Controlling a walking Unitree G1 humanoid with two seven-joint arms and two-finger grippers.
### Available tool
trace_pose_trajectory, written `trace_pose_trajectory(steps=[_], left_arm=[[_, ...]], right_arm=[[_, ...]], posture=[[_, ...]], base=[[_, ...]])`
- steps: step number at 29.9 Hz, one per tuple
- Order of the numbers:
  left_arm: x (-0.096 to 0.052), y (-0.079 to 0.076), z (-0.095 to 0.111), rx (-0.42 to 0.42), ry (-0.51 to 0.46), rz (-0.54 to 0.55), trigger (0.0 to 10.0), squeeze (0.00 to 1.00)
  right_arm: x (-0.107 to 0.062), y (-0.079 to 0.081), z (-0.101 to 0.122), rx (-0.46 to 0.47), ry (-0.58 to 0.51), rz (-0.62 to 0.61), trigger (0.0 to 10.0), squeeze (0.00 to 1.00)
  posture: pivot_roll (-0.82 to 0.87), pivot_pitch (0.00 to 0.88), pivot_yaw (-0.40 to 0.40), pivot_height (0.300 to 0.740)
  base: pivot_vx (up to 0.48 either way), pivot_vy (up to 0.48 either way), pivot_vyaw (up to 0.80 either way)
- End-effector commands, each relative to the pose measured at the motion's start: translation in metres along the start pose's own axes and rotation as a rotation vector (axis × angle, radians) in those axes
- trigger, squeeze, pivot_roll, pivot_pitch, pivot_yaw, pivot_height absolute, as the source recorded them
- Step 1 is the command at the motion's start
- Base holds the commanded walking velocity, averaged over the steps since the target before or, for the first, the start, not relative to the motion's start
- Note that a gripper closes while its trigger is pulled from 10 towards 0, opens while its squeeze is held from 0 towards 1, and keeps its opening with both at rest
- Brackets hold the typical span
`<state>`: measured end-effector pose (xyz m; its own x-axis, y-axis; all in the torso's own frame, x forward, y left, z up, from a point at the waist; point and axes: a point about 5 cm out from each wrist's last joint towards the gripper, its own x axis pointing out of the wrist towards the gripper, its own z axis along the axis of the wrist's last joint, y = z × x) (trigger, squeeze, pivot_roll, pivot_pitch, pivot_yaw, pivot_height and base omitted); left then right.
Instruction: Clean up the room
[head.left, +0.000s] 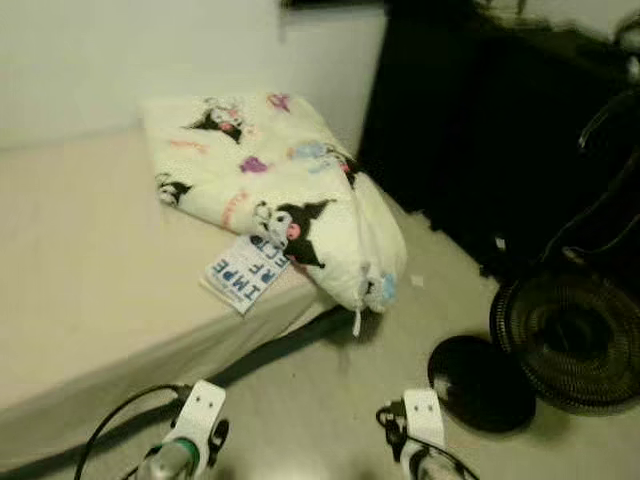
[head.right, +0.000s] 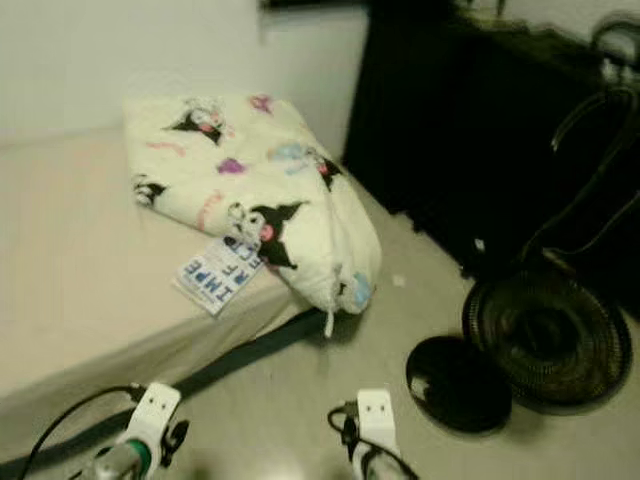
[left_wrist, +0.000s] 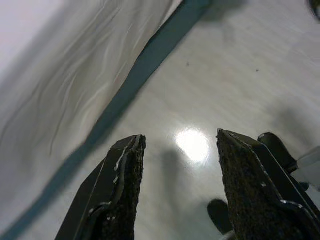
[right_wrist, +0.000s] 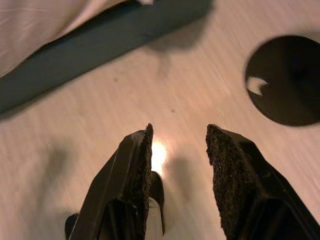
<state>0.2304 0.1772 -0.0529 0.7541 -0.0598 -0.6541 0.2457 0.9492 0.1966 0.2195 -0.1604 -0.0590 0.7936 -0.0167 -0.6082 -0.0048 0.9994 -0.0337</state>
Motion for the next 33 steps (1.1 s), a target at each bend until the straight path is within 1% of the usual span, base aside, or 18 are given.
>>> trace_pose_trajectory(steps=[1,23,28,33], left_arm=[[0.0003,-0.0027,0.0001,0.01,0.002,-0.01,10.0,0.0],[0.0003,-0.0028,0.001,0.017,-0.006,-0.017,10.0,0.0],[0.0004,-0.0032,0.0015,0.027,-0.009,-0.024,10.0,0.0],[0.0005,-0.0041,0.0024,0.054,-0.014,-0.035,10.0,0.0]], right_arm=[[-0.0007,-0.0065,-0.0014,-0.001,0.004,-0.024,10.0,0.0],[-0.0003,-0.0045,0.0009,-0.014,-0.013,-0.02,10.0,0.0],[-0.0003,-0.0047,0.0008,-0.015,-0.012,-0.021,10.0,0.0],[-0.0004,-0.0051,0.0004,-0.017,-0.01,-0.023,10.0,0.0]], posture=[[-0.02,0.027,0.07,0.74],[-0.02,0.028,0.073,0.74],[-0.02,0.028,0.073,0.74],[-0.02,0.025,0.076,0.74]], base=[[0.446,0.0,-0.58],[0.438,0.0,0.0],[0.0,0.0,0.0],[0.0,0.0,0.0]])
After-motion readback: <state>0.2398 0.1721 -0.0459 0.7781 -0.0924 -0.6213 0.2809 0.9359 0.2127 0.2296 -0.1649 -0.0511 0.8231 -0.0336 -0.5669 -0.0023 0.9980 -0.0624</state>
